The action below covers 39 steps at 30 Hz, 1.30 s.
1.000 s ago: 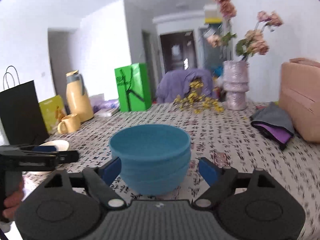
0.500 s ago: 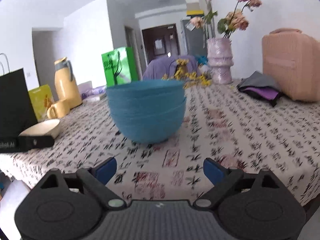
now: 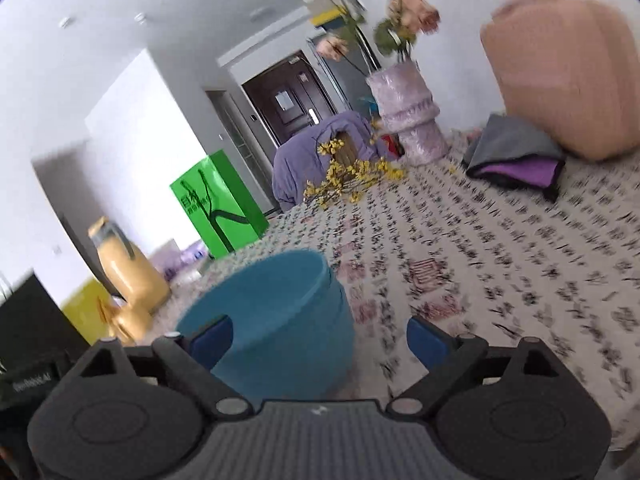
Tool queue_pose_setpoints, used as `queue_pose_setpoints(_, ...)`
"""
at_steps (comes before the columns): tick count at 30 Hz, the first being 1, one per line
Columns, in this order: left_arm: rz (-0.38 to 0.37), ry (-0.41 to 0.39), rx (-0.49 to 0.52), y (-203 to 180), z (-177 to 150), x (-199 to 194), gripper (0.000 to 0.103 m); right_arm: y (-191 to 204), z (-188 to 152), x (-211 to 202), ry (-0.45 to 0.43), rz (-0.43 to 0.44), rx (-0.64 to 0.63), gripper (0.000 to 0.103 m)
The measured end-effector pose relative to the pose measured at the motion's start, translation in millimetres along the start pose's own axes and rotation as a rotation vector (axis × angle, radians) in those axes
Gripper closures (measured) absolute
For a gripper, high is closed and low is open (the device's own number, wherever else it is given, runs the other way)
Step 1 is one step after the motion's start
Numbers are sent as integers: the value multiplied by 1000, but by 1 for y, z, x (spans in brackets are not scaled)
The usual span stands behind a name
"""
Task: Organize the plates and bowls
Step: 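Carry the bowl stack with both tools toward the cream plates by the black bag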
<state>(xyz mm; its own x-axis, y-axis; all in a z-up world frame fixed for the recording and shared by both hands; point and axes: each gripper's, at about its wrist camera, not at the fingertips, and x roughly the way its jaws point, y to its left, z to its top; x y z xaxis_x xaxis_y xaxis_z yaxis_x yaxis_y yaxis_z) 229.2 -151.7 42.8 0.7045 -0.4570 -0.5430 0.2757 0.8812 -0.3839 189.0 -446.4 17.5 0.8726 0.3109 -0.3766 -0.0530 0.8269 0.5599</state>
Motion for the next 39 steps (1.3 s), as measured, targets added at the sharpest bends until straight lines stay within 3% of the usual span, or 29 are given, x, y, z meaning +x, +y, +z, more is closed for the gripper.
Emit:
queue_pose_setpoints(5, -104, 166, -151, 28, 25, 61, 7, -17, 18, 53, 129, -19, 137, 15)
queue_pose_setpoints(7, -122, 229, -210, 38, 26, 77, 19, -25, 17, 69, 179, 7, 204, 22)
queue_pose_setpoints(10, -198, 321, -288, 52, 21, 103, 23, -39, 12, 91, 268, 89, 310, 25)
queue_pose_setpoints(13, -242, 366, -322, 61, 17, 118, 23, -50, 3, 109, 348, 179, 409, 28)
queue_pose_setpoints(16, -289, 399, -373, 72, 15, 129, 23, -59, -3, 119, 390, 181, 480, 28)
queue_pose_setpoints(20, -298, 407, -367, 77, 15, 129, 27, -69, -4, 129, 416, 211, 539, 30)
queue_pose_setpoints(28, -261, 388, -341, 67, 24, 121, 36, -59, 8, 129, 465, 140, 502, 44)
queue_pose_setpoints(39, -225, 274, -401, 101, 42, 67, 37, 5, 24, 145, 524, 136, 406, 53)
